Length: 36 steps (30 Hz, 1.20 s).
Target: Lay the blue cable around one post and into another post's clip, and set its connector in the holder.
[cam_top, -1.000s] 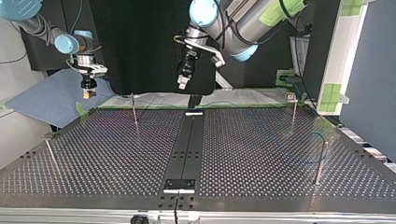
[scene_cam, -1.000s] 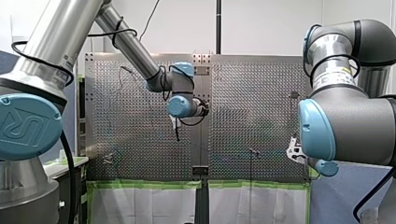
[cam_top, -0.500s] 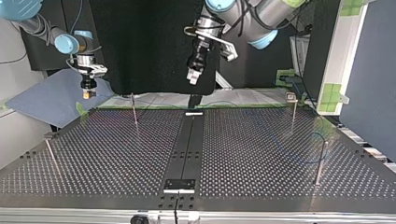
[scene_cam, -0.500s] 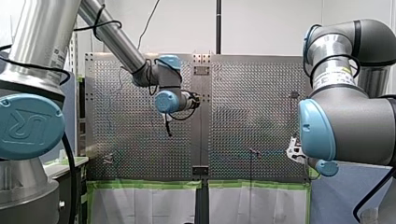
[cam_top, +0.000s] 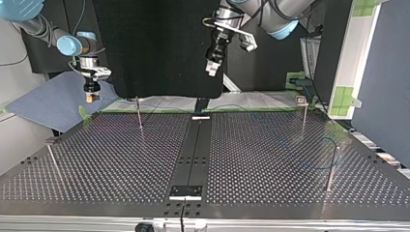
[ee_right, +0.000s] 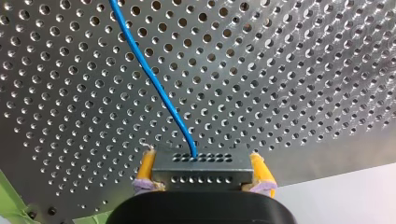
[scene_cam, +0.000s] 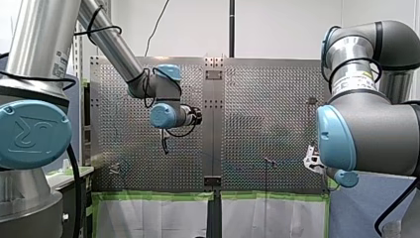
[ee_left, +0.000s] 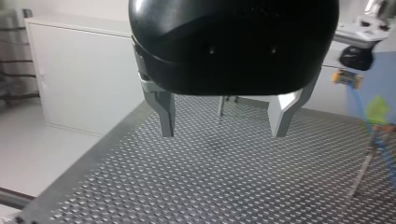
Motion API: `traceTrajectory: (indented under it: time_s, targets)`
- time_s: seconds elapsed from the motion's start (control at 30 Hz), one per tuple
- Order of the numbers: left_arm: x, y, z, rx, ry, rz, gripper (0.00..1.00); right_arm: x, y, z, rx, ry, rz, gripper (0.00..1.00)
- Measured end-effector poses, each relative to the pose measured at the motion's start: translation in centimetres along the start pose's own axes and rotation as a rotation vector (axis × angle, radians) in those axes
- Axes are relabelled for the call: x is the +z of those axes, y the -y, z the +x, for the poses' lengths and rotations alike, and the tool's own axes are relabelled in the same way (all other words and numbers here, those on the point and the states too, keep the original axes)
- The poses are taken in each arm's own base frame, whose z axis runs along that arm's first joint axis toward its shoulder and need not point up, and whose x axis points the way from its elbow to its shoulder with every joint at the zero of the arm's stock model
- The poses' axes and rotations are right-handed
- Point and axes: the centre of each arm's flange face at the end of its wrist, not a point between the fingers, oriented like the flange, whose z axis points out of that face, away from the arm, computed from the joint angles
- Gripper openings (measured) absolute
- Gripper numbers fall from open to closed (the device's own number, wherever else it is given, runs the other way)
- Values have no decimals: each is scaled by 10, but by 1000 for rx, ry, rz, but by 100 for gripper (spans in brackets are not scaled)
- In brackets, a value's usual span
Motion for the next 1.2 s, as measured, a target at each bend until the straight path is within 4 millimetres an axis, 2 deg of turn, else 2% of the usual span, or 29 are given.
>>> traceTrajectory:
  time_s: [0.6, 0.93, 1.2]
  targets:
    - [-58, -36, 43, 59, -119, -44, 100, 1, -4, 4, -32, 0, -11, 0]
    - [-54, -34, 40, -3, -48, -28, 100, 9, 1, 37, -44, -25, -28, 0]
    - [-47, -33, 35, -21, 5, -19, 100, 11, 5, 48, -48, -30, -34, 0]
